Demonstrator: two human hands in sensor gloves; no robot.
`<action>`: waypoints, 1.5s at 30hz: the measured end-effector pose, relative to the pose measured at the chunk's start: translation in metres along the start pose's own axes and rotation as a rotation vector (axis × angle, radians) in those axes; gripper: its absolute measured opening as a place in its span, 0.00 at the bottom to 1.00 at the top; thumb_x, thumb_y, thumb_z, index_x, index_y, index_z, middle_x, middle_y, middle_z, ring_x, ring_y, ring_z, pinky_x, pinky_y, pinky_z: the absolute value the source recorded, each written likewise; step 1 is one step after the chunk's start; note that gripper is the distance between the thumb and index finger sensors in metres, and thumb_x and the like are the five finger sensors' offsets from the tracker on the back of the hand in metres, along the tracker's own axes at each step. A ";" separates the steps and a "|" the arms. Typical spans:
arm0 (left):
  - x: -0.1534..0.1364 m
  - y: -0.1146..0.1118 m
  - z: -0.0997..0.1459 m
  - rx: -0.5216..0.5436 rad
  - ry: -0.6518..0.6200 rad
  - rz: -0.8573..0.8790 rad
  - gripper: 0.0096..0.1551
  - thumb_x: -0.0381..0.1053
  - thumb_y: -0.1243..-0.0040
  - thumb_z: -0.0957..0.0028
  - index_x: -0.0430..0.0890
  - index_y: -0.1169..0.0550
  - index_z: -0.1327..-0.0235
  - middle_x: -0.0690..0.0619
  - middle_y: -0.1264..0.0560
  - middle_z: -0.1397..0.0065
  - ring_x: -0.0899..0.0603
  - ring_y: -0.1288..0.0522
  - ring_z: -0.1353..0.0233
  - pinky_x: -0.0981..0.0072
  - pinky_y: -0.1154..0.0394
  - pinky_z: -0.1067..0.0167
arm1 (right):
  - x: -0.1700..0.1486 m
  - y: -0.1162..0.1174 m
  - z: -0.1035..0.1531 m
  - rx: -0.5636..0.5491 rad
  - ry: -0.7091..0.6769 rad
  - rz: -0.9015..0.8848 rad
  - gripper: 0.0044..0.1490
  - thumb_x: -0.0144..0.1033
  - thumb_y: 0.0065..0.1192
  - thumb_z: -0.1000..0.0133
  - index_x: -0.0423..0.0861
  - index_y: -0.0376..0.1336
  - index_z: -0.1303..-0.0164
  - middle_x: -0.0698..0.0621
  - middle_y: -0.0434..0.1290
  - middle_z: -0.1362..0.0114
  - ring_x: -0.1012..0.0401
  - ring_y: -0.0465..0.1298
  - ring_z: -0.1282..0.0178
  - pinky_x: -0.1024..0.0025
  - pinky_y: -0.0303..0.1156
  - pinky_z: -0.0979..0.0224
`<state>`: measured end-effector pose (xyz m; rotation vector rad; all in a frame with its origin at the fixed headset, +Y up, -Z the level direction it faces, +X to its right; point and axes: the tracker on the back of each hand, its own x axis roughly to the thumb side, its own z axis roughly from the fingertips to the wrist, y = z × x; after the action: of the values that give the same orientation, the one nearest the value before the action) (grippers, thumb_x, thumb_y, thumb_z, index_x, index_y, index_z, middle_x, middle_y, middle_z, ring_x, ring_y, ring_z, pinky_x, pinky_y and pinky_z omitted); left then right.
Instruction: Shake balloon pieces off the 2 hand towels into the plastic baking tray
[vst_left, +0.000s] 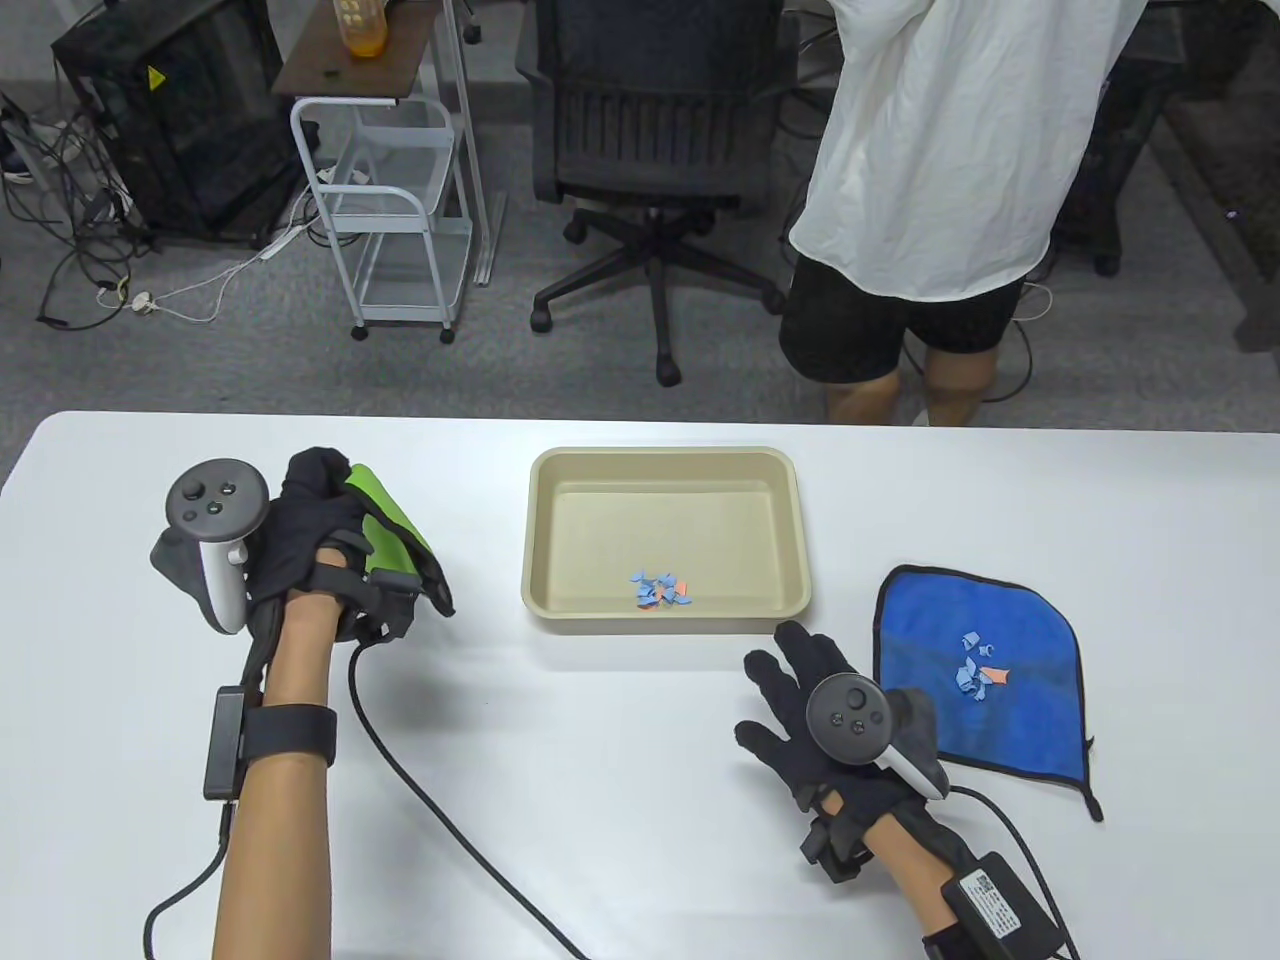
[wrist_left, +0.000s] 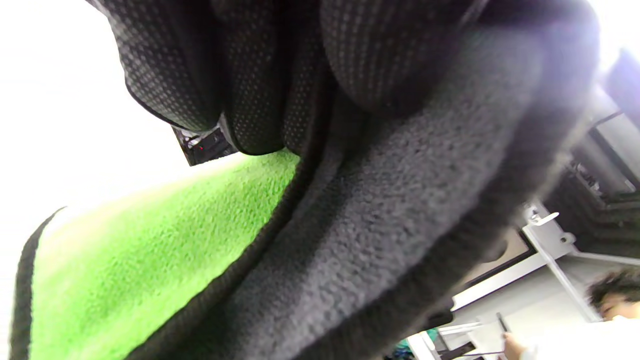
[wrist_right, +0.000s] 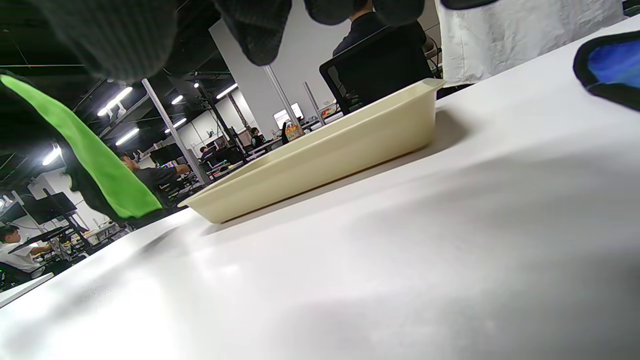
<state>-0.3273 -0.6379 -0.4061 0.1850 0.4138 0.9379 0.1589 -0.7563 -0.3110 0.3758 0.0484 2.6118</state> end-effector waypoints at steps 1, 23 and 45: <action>-0.006 -0.004 -0.001 -0.002 0.004 -0.020 0.21 0.49 0.35 0.59 0.64 0.29 0.54 0.62 0.22 0.39 0.44 0.19 0.30 0.50 0.21 0.37 | 0.000 0.000 0.000 -0.003 -0.001 -0.002 0.47 0.62 0.58 0.54 0.56 0.51 0.25 0.46 0.41 0.11 0.40 0.43 0.15 0.36 0.49 0.20; -0.122 -0.090 -0.001 -0.206 0.130 -0.616 0.24 0.49 0.38 0.58 0.69 0.32 0.51 0.67 0.29 0.32 0.46 0.36 0.20 0.44 0.39 0.27 | 0.001 0.006 0.002 0.029 -0.002 0.029 0.47 0.62 0.58 0.54 0.56 0.51 0.25 0.46 0.41 0.11 0.40 0.43 0.15 0.36 0.48 0.20; -0.035 -0.043 0.072 -0.251 -0.161 -0.462 0.39 0.45 0.42 0.54 0.68 0.43 0.32 0.55 0.53 0.18 0.36 0.55 0.15 0.28 0.53 0.26 | 0.012 -0.002 0.004 -0.013 -0.052 -0.003 0.48 0.62 0.58 0.53 0.55 0.49 0.24 0.46 0.40 0.11 0.40 0.43 0.15 0.36 0.48 0.20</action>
<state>-0.2832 -0.6897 -0.3453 -0.0646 0.1742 0.5075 0.1507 -0.7489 -0.3038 0.4388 0.0136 2.5964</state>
